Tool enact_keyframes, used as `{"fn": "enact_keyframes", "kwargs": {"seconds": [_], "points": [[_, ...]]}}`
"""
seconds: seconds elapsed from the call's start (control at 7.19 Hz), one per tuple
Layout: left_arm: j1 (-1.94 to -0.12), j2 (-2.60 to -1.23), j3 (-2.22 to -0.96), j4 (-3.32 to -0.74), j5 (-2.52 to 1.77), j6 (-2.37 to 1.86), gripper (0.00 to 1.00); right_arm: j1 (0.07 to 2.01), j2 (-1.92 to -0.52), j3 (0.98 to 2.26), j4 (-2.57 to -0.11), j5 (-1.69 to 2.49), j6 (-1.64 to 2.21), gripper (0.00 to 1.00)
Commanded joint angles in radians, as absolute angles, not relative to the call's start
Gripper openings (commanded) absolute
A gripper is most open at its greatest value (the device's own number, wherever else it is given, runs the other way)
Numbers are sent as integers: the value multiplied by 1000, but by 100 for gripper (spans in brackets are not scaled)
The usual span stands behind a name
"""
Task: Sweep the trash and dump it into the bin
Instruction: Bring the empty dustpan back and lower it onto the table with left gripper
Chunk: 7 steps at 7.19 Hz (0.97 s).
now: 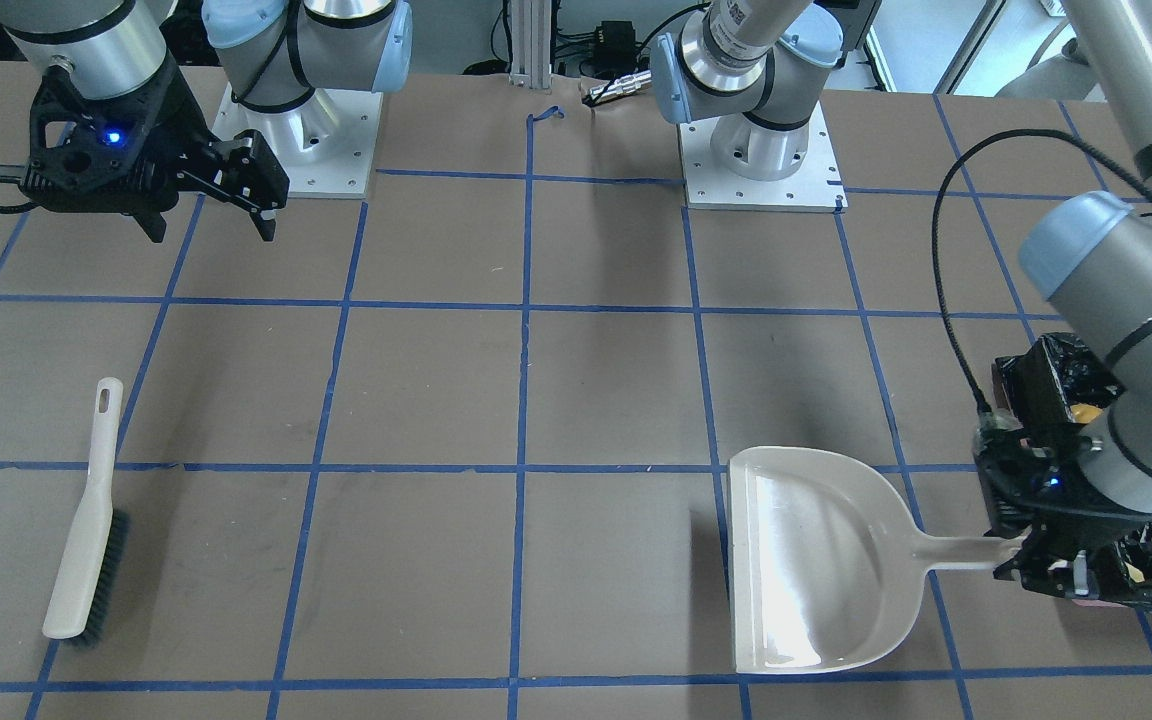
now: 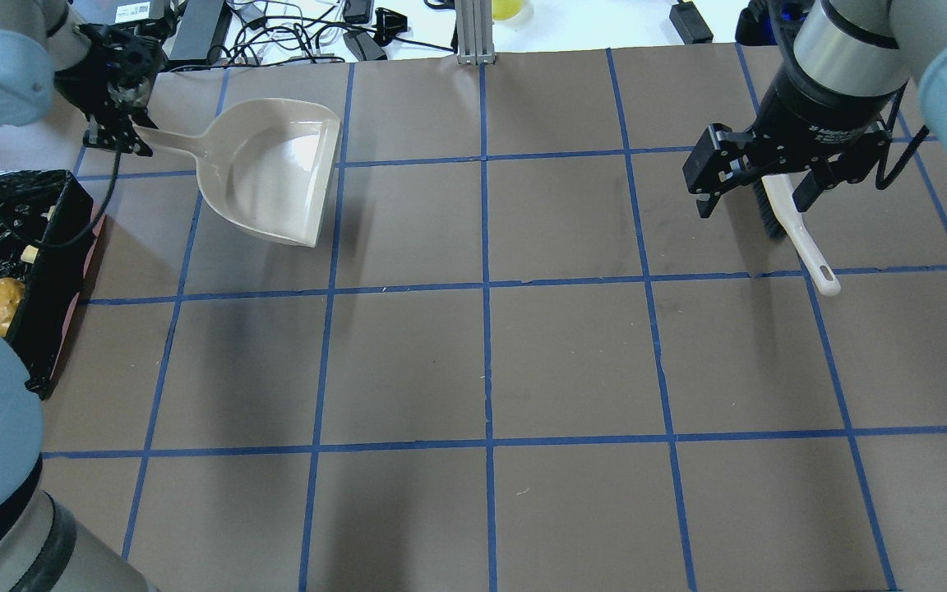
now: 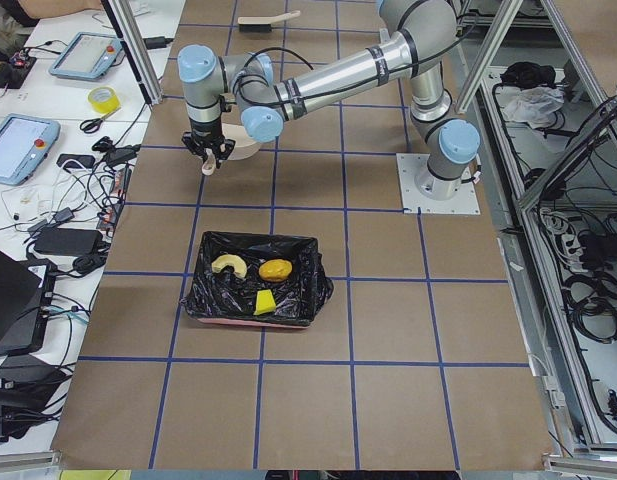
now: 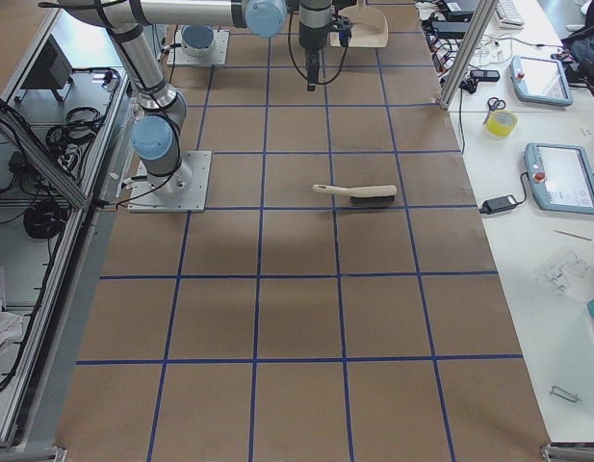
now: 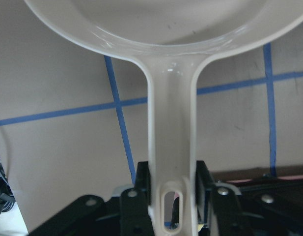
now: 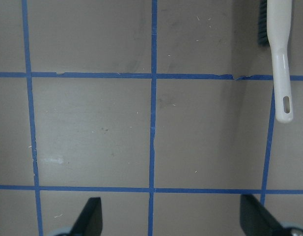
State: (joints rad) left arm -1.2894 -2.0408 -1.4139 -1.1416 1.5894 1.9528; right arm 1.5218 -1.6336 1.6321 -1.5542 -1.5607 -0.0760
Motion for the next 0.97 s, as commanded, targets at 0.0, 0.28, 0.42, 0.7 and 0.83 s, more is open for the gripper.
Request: {"fn": "enact_keyframes", "kwargs": {"seconds": [0.0,0.28,0.42,0.7,0.83], "points": [[-1315,-2055,-1483,-1080,1583,1936,0,1522,-1632,1632,-1555,-1562,-83,100],[-1327,-2094,-1488,-1080,1563,1942,0,1522,-1634,1632,-1555,-1563,-84,100],[-1330,-2103,-1486,-1080,1566,1945,0,1522,-1634,1632,-1555,-1563,-84,100],[-1330,-2118,-1476,-1080,1566,1945,0,1522,-1634,1634,-1555,-1565,-84,100],[-1330,-2121,-1476,-1080,1566,1941,0,1522,-1631,1635,-1555,-1563,-86,100]]}}
